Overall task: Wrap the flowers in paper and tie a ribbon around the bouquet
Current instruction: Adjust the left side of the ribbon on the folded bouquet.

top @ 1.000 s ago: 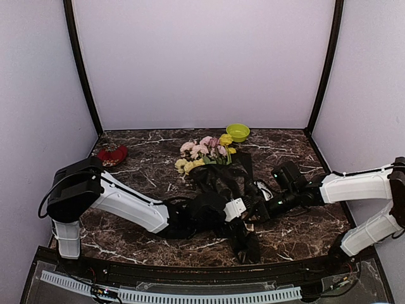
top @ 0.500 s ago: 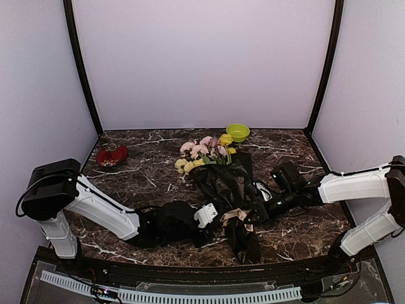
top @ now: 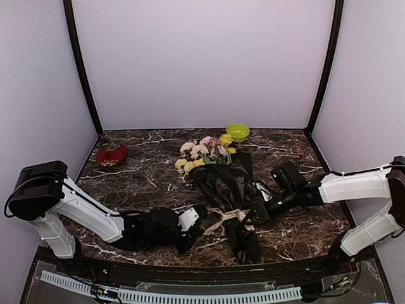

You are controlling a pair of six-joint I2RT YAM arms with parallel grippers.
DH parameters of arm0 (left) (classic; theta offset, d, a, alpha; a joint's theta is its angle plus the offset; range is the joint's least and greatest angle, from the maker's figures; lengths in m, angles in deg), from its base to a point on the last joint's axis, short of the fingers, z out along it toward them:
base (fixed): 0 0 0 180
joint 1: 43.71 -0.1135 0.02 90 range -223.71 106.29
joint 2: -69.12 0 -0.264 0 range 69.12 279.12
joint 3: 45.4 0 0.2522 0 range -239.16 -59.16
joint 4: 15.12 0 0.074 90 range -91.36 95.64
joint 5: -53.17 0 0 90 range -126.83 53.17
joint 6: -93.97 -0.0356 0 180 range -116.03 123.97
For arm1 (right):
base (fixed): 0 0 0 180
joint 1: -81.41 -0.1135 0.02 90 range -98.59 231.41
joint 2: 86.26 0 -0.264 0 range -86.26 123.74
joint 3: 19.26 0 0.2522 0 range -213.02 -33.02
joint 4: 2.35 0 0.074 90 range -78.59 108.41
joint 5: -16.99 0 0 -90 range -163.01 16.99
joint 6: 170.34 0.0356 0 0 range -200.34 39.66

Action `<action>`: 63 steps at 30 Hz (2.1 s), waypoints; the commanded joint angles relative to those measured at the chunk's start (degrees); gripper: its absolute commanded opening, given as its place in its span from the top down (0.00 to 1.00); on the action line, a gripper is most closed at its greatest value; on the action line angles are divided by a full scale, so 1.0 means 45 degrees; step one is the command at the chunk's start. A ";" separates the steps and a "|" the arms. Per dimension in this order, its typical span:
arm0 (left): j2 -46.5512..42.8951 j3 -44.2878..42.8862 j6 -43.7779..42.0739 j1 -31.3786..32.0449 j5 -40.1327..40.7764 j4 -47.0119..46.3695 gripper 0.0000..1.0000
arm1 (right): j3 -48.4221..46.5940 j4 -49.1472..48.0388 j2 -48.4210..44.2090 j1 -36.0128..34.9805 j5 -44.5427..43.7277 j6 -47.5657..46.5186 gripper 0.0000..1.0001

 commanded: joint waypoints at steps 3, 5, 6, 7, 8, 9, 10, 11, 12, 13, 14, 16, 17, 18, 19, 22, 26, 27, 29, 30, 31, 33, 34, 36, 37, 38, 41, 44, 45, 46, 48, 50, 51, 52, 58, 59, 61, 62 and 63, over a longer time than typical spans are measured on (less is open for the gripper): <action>-0.0659 0.0145 0.0822 0.0010 0.0937 0.2793 1.00 | -0.0526 0.0760 -0.0906 -0.0090 0.0070 -0.0408 0.72; -0.0765 0.0192 0.0895 0.0010 0.0935 0.3155 1.00 | -0.0641 0.1201 -0.1060 -0.0037 -0.0163 -0.0559 0.65; -0.0799 0.0235 0.0948 0.0018 0.0890 0.3223 1.00 | -0.0715 0.1437 -0.1154 0.0033 -0.0395 -0.0639 0.63; -0.0826 0.0294 0.0991 0.0019 0.0851 0.3251 1.00 | -0.0751 0.1603 -0.1259 0.0137 -0.0518 -0.0654 0.62; -0.0836 0.0333 0.1026 0.0019 0.0829 0.3296 1.00 | -0.0751 0.1675 -0.1411 0.0299 -0.0714 -0.0627 0.61; -0.0872 0.0365 0.1064 0.0017 0.0828 0.3370 1.00 | -0.0712 0.1653 -0.1627 0.0475 -0.0832 -0.0489 0.60; -0.0881 0.0391 0.1086 0.0014 0.0840 0.3430 1.00 | -0.0643 0.1550 -0.1767 0.0705 -0.0927 -0.0311 0.58; -0.0902 0.0389 0.1130 0.0019 0.0827 0.3516 1.00 | -0.0545 0.1405 -0.1877 0.0919 -0.0978 -0.0115 0.57; -0.0929 0.0394 0.1172 0.0019 0.0799 0.3617 1.00 | -0.0454 0.1275 -0.1967 0.1144 -0.1114 0.0080 0.56; -0.0952 0.0411 0.1173 0.0019 0.0732 0.3674 1.00 | -0.0399 0.1151 -0.2024 0.1357 -0.1353 0.0305 0.56; -0.0962 0.0414 0.1175 0.0019 0.0684 0.3713 1.00 | -0.0299 0.0999 -0.2061 0.1572 -0.1583 0.0577 0.55; -0.0954 0.0401 0.1199 0.0019 0.0591 0.3816 1.00 | 0.0155 0.0335 -0.2132 0.2027 -0.1851 0.1263 0.55; -0.0960 0.0412 0.1228 0.0019 0.0559 0.3862 1.00 | 0.0437 -0.0116 -0.2140 0.2198 -0.1877 0.1683 0.54; -0.0953 0.0436 0.1270 0.0019 0.0480 0.3900 1.00 | 0.0694 -0.0649 -0.2105 0.2312 -0.1905 0.2095 0.53; -0.0952 0.0441 0.1295 0.0019 0.0433 0.3946 1.00 | 0.0887 -0.1111 -0.2027 0.2338 -0.1972 0.2611 0.52; -0.0975 0.0541 0.1406 0.0019 0.0138 0.4073 1.00 | 0.1236 -0.2260 -0.1507 0.2324 -0.1568 0.3396 0.49; -0.1084 0.0661 0.1584 0.0029 -0.0148 0.4211 1.00 | 0.1477 -0.3138 -0.1103 0.2295 -0.1322 0.3682 0.44; -0.1113 0.0716 0.1642 0.0035 -0.0226 0.4195 1.00 | 0.1537 -0.3287 -0.1079 0.2285 -0.1247 0.3734 0.44; -0.1134 0.0853 0.1695 0.0034 -0.0378 0.4056 1.00 | 0.1632 -0.3700 -0.0913 0.2284 -0.1026 0.3868 0.44; -0.1146 0.0894 0.1729 0.0038 -0.0409 0.4005 1.00 | 0.1659 -0.3848 -0.0772 0.2293 -0.0871 0.3933 0.44; -0.1140 0.0933 0.1718 0.0039 -0.0447 0.3966 1.00 | 0.1699 -0.3967 -0.0613 0.2275 -0.0698 0.3989 0.46; -0.1159 0.0936 0.1693 0.0038 -0.0451 0.3940 1.00 | 0.1808 -0.4098 -0.0389 0.2236 -0.0656 0.4037 0.46; -0.1183 0.0926 0.1663 0.0036 -0.0496 0.3914 1.00 | 0.1871 -0.4176 -0.0330 0.2231 -0.0617 0.4059 0.46; -0.1196 0.0918 0.1574 0.0039 -0.0646 0.3904 1.00 | 0.1961 -0.4335 -0.0261 0.2182 -0.0499 0.4136 0.46; -0.1183 0.0932 0.1540 0.0039 -0.0748 0.3907 1.00 | 0.1951 -0.4348 -0.0192 0.2153 -0.0400 0.4127 0.46; -0.1206 0.0945 0.1492 0.0039 -0.0917 0.3903 1.00 | 0.1918 -0.4349 -0.0128 0.2113 -0.0316 0.4097 0.46; -0.1551 0.0989 0.0894 0.0028 -0.2140 0.3700 0.76 | 0.1950 -0.4336 -0.0071 0.2014 -0.0190 0.4036 0.53; -0.2467 0.0958 0.0010 0.0034 -0.2135 0.3626 0.41 | 0.2117 -0.4515 -0.0081 0.2020 -0.0064 0.4134 0.59; -0.2838 0.0970 -0.0452 0.0038 -0.2103 0.3563 0.35 | 0.2139 -0.4592 -0.0063 0.2004 0.0006 0.4169 0.58; -0.3151 0.0984 -0.0903 0.0012 -0.2104 0.3523 0.30 | 0.2145 -0.4641 -0.0021 0.1995 0.0086 0.4195 0.58; -0.3557 0.0836 -0.1615 -0.0310 -0.2189 0.3875 0.23 | 0.2172 -0.4732 0.0040 0.1961 0.0142 0.4247 0.57; -0.3470 0.0424 -0.1720 -0.1312 -0.2473 0.4673 0.22 | 0.2188 -0.4856 0.0080 0.1937 0.0098 0.4297 0.57; -0.3330 0.0205 -0.1769 -0.1819 -0.2382 0.4987 0.22 | 0.2165 -0.4882 0.0128 0.1932 0.0107 0.4316 0.57; -0.3151 0.0022 -0.1912 -0.2220 -0.1826 0.5168 0.22 | 0.2141 -0.4860 0.0176 0.1932 0.0096 0.4301 0.57; -0.1005 -0.1552 -0.4816 -0.2466 0.0320 0.5009 0.21 | 0.1887 -0.4486 0.0636 0.1927 -0.0227 0.3842 0.56; -0.0576 -0.1856 -0.5152 -0.2476 0.0391 0.5068 0.21 | 0.1823 -0.4484 0.0740 0.1914 -0.0099 0.3773 0.60; 0.0188 -0.2601 -0.5634 -0.2507 0.0137 0.5342 0.21 | 0.1734 -0.4481 0.0799 0.1899 0.0013 0.3716 0.66; 0.0438 -0.2812 -0.5784 -0.2550 -0.0196 0.5530 0.20 | 0.1742 -0.4451 0.0748 0.1894 0.0026 0.3704 0.68; 0.0557 -0.3000 -0.5851 -0.2589 -0.0540 0.5756 0.20 | 0.1746 -0.4406 0.0681 0.1893 0.0001 0.3695 0.68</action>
